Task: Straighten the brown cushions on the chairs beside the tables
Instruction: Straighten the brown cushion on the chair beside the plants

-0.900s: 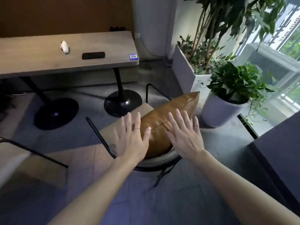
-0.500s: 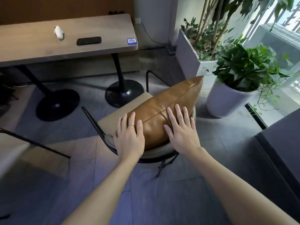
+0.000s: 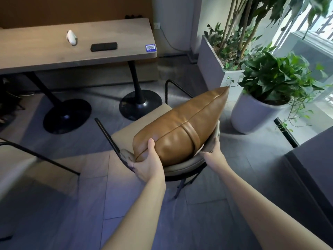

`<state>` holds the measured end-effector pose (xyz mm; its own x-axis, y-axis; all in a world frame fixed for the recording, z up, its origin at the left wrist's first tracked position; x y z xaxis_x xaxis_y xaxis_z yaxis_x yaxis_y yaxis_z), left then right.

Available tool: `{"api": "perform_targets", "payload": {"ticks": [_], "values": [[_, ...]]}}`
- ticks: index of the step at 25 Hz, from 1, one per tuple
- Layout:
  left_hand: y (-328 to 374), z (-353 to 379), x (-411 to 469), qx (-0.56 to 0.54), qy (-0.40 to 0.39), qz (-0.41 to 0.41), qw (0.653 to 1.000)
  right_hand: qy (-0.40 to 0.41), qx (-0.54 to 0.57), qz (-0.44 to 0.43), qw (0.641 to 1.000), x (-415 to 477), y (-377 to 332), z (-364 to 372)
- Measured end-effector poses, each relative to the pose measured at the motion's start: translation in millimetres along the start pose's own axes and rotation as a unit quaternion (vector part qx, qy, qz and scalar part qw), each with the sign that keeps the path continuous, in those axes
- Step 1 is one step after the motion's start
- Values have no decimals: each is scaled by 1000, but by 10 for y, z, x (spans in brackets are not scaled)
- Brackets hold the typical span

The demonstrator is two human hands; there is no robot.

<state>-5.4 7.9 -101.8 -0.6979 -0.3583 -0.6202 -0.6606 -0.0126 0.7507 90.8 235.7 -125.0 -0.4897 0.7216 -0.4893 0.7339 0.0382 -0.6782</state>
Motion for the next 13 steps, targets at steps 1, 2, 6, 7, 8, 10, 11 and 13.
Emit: {"api": "perform_targets", "payload": {"ticks": [1,2,6,7,8,10,11,13], "values": [[-40,33,-27,-35,-2,-31,999,-15,1,5,1000,15,4,31],[-61,57,-45,-66,-3,-44,997,-17,-16,2,1000,29,-1,46],[-3,55,-32,-135,22,-58,989,2,-59,-9,998,70,-18,74],[27,59,-22,-148,24,-66,987,0,-62,-9,998,77,-25,84],[57,62,-4,-157,25,-71,985,-3,-61,-11,998,83,-42,101],[122,57,41,-162,21,-77,984,-11,-57,-19,998,86,-89,153],[156,48,74,-156,21,-77,985,-14,-58,-24,998,83,-116,185],[249,20,179,-138,20,-74,987,-13,-63,-34,997,93,-180,271]]}}
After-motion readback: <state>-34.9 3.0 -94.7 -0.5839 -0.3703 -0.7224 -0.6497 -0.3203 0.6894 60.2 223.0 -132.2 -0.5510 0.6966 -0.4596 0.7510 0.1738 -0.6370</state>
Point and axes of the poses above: each hand's wrist, its own x-axis towards the middle knuckle, its own z-axis out of the palm, y = z × x, the point moved 6 cm from there along x, towards the middle knuckle, and after that the axes turned 4 degrees about y, right-handed, at the moved point
